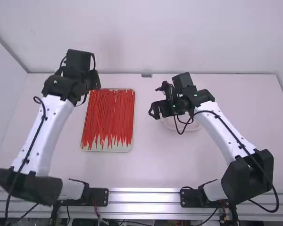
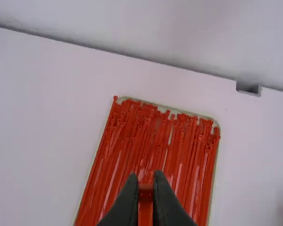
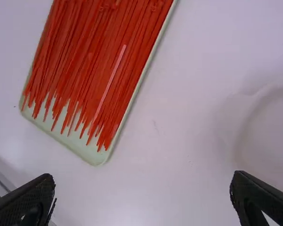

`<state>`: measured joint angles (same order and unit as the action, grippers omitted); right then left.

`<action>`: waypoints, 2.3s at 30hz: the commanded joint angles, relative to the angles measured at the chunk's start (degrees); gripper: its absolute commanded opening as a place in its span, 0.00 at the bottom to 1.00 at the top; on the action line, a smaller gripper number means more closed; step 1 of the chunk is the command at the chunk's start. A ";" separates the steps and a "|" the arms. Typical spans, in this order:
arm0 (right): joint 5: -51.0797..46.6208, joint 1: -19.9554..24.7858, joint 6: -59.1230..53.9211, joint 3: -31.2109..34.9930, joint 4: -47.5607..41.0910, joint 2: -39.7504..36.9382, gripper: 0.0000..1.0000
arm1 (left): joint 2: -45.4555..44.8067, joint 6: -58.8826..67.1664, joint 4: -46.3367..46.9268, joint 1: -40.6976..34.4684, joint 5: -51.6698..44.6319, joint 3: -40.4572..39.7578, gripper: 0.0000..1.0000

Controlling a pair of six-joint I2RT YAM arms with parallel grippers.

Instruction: Fasten the cable tie

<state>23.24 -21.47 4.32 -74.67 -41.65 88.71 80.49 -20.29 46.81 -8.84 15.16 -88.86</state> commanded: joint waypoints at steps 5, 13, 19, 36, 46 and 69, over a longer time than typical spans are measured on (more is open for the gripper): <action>9.55 0.00 -3.63 -1.49 1.33 0.55 0.99 | -15.13 -1.33 -10.91 -0.17 -7.30 18.58 0.02; 19.69 -0.02 -4.79 -1.49 6.27 0.55 1.00 | -24.35 -1.38 -24.39 -0.17 -15.91 32.87 0.02; 26.47 -0.13 -5.44 -1.49 10.49 0.55 1.00 | -23.74 -4.20 -30.29 -0.15 -20.33 35.50 0.02; 24.96 -4.94 -1.05 -1.49 22.88 0.55 0.89 | -15.67 -17.90 -51.82 -0.28 -38.64 35.47 0.02; 25.07 -5.97 0.39 -1.49 23.06 0.55 0.39 | -15.67 -21.49 -56.37 -5.81 -33.16 35.47 0.02; 24.85 -2.49 -1.84 -1.49 23.80 0.33 0.00 | -16.79 -17.16 -59.28 -1.57 -35.65 35.47 0.44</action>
<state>47.64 -25.41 3.33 -74.67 -18.09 88.71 64.71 -39.92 -11.88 -12.47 -18.02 -53.39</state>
